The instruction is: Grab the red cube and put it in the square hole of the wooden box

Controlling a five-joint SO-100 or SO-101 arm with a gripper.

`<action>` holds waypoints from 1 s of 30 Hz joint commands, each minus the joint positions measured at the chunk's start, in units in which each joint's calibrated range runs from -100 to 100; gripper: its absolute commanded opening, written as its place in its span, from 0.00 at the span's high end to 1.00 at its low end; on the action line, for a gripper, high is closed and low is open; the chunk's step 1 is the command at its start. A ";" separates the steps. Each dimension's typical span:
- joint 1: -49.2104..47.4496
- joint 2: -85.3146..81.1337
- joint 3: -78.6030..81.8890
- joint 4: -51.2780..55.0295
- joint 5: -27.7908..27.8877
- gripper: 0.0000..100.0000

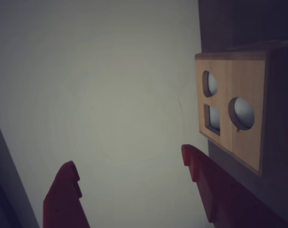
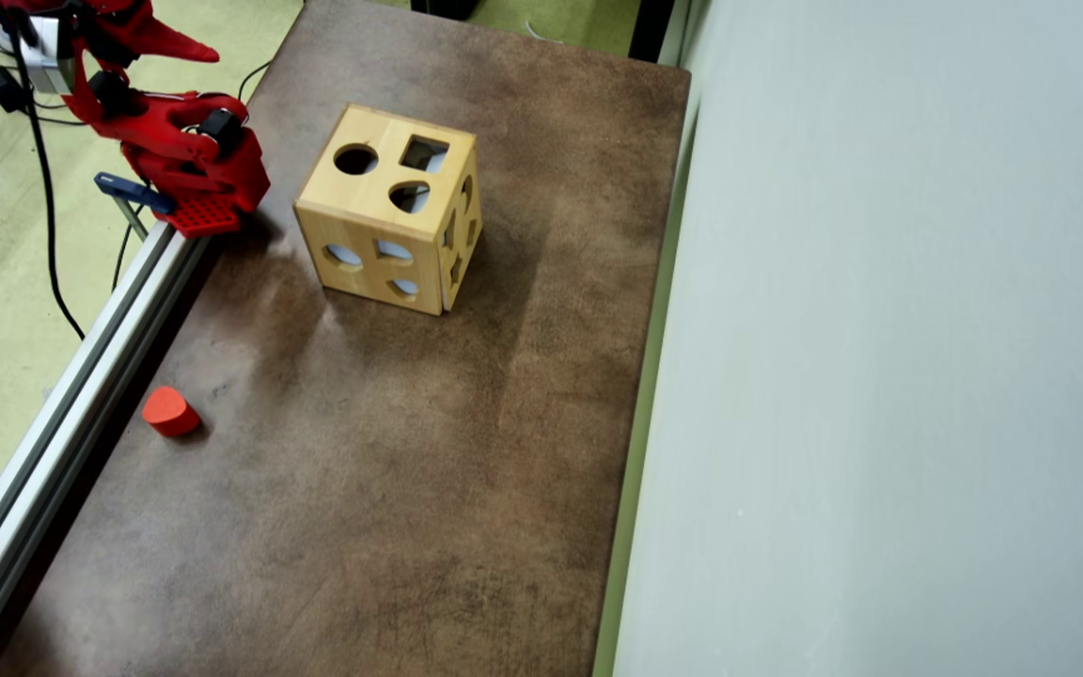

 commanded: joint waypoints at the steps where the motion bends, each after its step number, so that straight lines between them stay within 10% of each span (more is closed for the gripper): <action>1: 0.73 0.10 1.40 0.57 0.54 0.71; 8: 0.73 0.10 1.84 0.65 0.59 1.00; 30: 0.73 -0.07 2.02 0.41 0.15 0.98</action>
